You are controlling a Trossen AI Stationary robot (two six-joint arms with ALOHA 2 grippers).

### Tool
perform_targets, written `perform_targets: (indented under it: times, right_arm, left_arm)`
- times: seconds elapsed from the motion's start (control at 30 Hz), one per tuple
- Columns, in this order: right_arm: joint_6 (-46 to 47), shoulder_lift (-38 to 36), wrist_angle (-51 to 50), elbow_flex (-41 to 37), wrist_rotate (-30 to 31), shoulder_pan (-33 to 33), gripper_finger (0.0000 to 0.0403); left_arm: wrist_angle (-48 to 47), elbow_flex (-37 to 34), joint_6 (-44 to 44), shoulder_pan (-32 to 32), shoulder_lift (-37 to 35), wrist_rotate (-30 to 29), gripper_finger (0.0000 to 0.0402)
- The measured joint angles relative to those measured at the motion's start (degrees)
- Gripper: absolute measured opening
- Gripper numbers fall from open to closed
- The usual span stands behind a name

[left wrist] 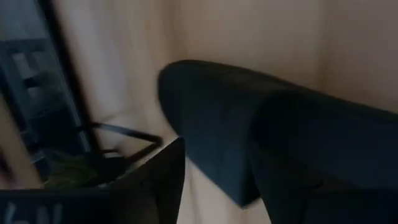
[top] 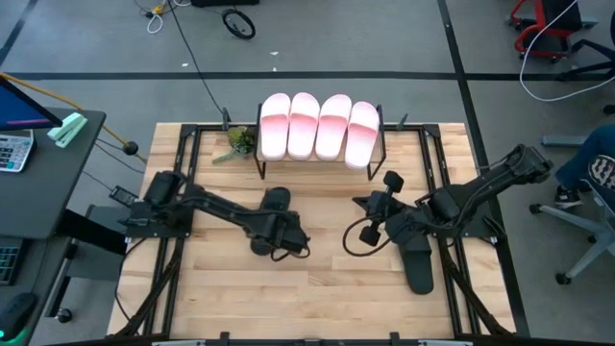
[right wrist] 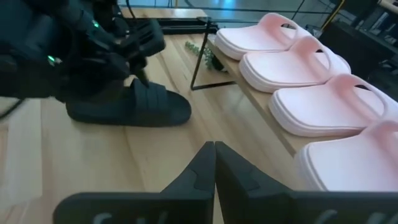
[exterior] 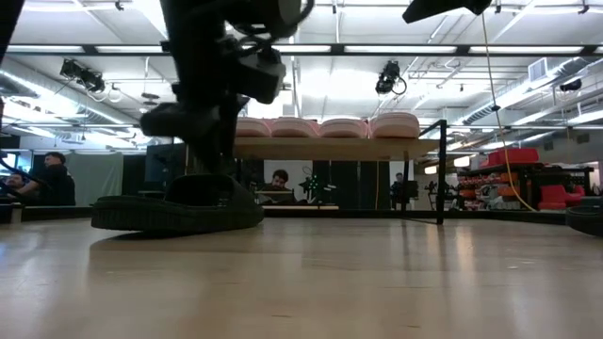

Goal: Pick and place slides into the shelf
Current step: Put the left black slide under the shelf

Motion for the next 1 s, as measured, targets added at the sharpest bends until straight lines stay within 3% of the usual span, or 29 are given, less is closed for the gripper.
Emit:
perform_targets:
  times: [0.3, 1.0]
  right_arm:
    - [0.04, 0.0, -0.17, 0.0, -0.04, 0.0, 0.0016]
    - [3.54, 0.0, -0.68, 0.0, -0.06, 0.04, 0.0016]
  left_arm:
    - [0.02, 0.01, -1.11, 3.85, 0.07, -0.62, 0.0193]
    - [-2.18, 0.01, -7.39, 0.57, 0.07, 1.82, 0.0183]
